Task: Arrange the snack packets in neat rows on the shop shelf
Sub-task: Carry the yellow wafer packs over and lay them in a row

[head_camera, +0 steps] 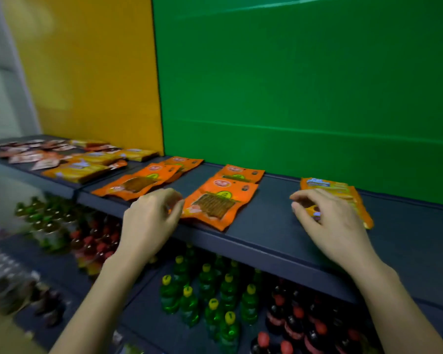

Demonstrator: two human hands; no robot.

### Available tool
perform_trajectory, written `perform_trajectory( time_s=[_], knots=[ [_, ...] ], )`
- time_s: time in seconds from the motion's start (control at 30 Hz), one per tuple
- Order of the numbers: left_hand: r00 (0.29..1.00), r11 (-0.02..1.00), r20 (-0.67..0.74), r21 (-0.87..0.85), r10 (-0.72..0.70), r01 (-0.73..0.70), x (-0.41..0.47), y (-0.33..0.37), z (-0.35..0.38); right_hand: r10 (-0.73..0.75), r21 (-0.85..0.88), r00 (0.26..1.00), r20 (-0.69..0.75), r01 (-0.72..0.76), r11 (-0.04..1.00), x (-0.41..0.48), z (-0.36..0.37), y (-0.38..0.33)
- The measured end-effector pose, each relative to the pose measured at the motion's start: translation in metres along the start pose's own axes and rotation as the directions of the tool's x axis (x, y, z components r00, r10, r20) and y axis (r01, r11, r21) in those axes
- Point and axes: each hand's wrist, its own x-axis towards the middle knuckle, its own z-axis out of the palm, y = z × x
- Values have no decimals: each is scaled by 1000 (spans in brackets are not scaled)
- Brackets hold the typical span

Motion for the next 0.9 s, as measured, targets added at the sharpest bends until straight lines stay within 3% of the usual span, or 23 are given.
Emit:
perform_trajectory(
  time_s=[0.2, 0.4, 0.53, 0.73, 0.9],
  knots=[
    [966, 948, -104, 191, -237, 253, -59, -87, -66, -183, 121, 978, 103, 171, 978, 6, 52, -83],
    [926, 877, -132, 295, -354, 378, -109, -166, -123, -338, 214, 924, 179, 299, 930, 3, 110, -168],
    [897, 845, -79, 307, -435, 437, -125, -225, -154, -374, 258, 899, 229, 314, 914, -1, 154, -226],
    [909, 843, -29, 365, -415, 396, -123, -310, -197, -344, 259, 905, 250, 280, 925, 5, 212, -312],
    [939, 880, -65, 333, -338, 340, -104, -358, -217, -281, 252, 925, 256, 217, 943, 29, 242, -358]
  ],
)
